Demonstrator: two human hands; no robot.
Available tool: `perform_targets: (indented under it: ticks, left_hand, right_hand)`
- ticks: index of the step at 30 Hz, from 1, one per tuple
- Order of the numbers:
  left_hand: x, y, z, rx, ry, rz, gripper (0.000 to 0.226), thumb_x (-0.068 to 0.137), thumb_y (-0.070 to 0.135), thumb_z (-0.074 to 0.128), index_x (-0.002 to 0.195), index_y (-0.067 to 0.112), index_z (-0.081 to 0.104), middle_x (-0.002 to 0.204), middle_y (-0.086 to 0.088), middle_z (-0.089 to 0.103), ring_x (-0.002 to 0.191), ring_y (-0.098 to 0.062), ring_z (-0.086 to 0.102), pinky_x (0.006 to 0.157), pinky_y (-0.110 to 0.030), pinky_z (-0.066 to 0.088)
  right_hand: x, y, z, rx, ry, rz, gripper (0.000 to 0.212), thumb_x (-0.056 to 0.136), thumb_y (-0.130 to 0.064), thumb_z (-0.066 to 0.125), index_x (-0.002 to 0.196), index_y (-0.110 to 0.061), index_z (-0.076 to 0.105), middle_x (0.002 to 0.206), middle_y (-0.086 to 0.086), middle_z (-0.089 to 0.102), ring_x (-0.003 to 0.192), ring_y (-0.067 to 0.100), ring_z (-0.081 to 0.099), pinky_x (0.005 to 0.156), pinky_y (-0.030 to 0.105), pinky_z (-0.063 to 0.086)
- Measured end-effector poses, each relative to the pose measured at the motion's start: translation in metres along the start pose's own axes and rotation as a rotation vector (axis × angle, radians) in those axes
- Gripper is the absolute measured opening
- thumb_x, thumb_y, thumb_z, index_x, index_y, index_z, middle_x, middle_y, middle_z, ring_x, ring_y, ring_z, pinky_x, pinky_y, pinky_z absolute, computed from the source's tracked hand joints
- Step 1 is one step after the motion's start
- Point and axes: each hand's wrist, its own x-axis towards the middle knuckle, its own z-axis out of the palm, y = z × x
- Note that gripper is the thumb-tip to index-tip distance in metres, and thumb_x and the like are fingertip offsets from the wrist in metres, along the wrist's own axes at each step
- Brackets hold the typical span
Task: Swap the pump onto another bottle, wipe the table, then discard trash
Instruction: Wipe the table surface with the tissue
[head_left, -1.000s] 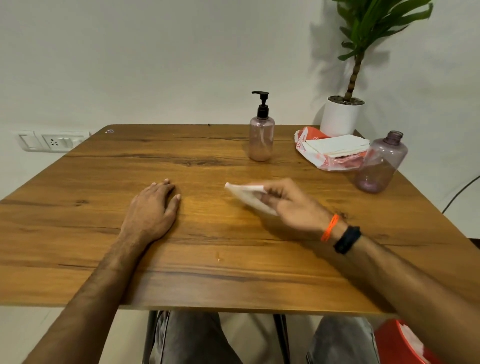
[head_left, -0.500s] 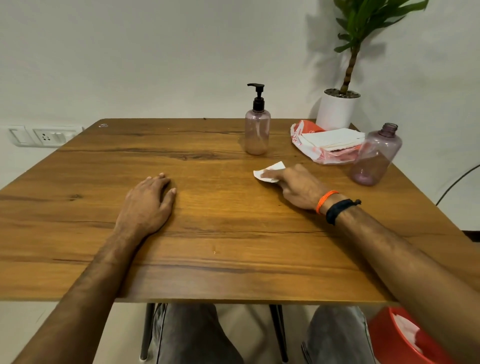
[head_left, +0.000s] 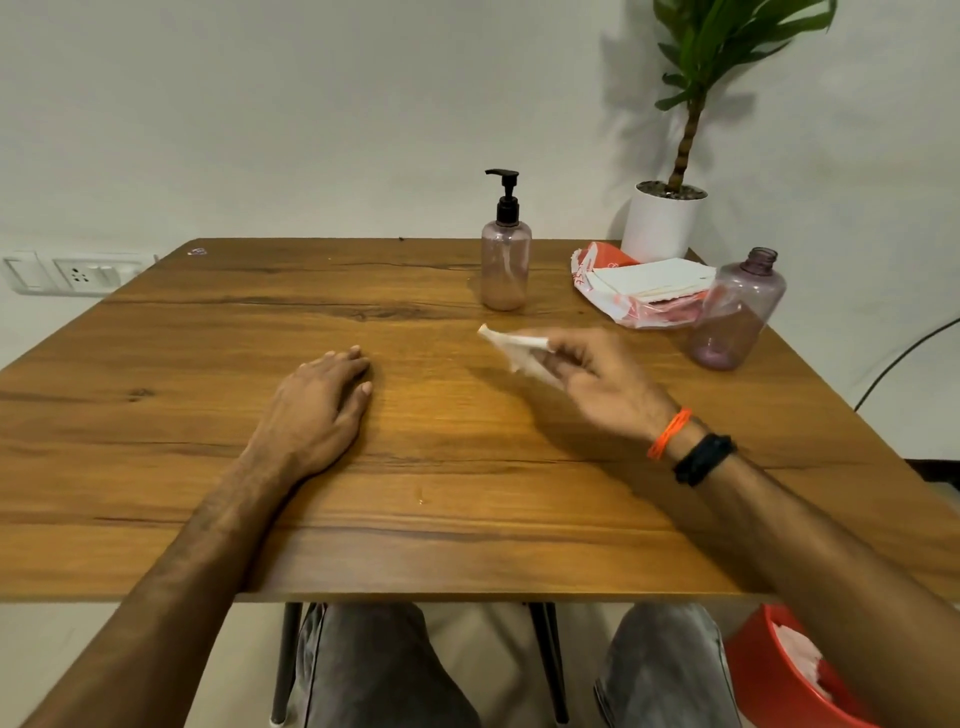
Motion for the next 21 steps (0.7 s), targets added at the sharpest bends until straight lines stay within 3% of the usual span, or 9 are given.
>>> perform_targets:
  ticks: [3,5,8,10,15,18,21]
  left_hand:
    - [-0.001,0.001,0.003,-0.017,-0.012,0.02,0.042,0.1,0.023,0.045,0.139,0.011,0.051,0.151,-0.007,0.042,0.143,-0.023,0.034,0.119,-0.037,0.024]
    - [-0.001,-0.001,0.003,-0.027,-0.01,0.022,0.042,0.1,0.023,0.044,0.139,0.012,0.05,0.151,-0.007,0.042,0.143,-0.022,0.034,0.118,-0.037,0.025]
    - [-0.002,-0.001,0.002,-0.041,0.003,0.025,0.041,0.099,0.022,0.046,0.138,0.011,0.051,0.15,-0.007,0.044,0.142,-0.023,0.036,0.118,-0.039,0.026]
    - [-0.002,-0.001,0.002,-0.045,0.004,0.027,0.041,0.099,0.022,0.046,0.138,0.011,0.052,0.15,-0.007,0.044,0.141,-0.024,0.037,0.118,-0.04,0.027]
    - [-0.002,0.0,0.001,-0.053,0.001,0.024,0.041,0.099,0.021,0.047,0.138,0.01,0.052,0.15,-0.008,0.044,0.141,-0.024,0.037,0.117,-0.041,0.027]
    - [-0.002,0.0,0.001,-0.057,-0.004,0.029,0.041,0.099,0.021,0.047,0.138,0.01,0.052,0.149,-0.008,0.045,0.14,-0.024,0.038,0.117,-0.041,0.028]
    - [-0.002,0.0,0.002,-0.055,0.0,0.027,0.041,0.099,0.022,0.047,0.137,0.01,0.052,0.149,-0.008,0.046,0.14,-0.024,0.038,0.117,-0.04,0.028]
  right_hand:
    - [0.025,0.019,-0.016,-0.147,0.173,0.025,0.037,0.096,-0.001,0.05,0.121,-0.022,0.068,0.087,0.0,0.069,0.067,0.014,0.051,0.055,0.023,0.037]
    - [0.036,0.03,-0.019,-0.308,0.194,0.009,0.044,0.095,0.0,0.049,0.129,-0.024,0.062,0.092,0.009,0.069,0.072,0.015,0.052,0.056,0.023,0.036]
    - [0.047,0.047,-0.012,-0.454,-0.01,0.06,0.052,0.093,0.004,0.046,0.138,-0.022,0.053,0.128,0.018,0.062,0.107,0.027,0.06,0.088,0.03,0.048]
    - [0.045,0.055,-0.005,-0.509,-0.172,0.109,0.055,0.093,0.001,0.043,0.142,-0.024,0.048,0.143,0.018,0.051,0.128,0.034,0.051,0.108,0.039,0.042]
    - [0.02,0.047,0.004,-0.477,-0.232,0.062,0.054,0.096,-0.003,0.041,0.142,-0.03,0.048,0.148,0.01,0.046,0.134,0.03,0.046,0.114,0.036,0.035]
    - [-0.014,0.023,0.019,-0.398,-0.296,-0.074,0.058,0.094,0.001,0.04,0.144,-0.027,0.046,0.153,-0.001,0.041,0.142,0.018,0.037,0.12,0.03,0.025]
    - [-0.043,0.0,0.035,-0.271,-0.337,-0.195,0.056,0.093,0.003,0.041,0.143,-0.022,0.047,0.153,-0.003,0.041,0.142,0.011,0.036,0.12,0.027,0.024]
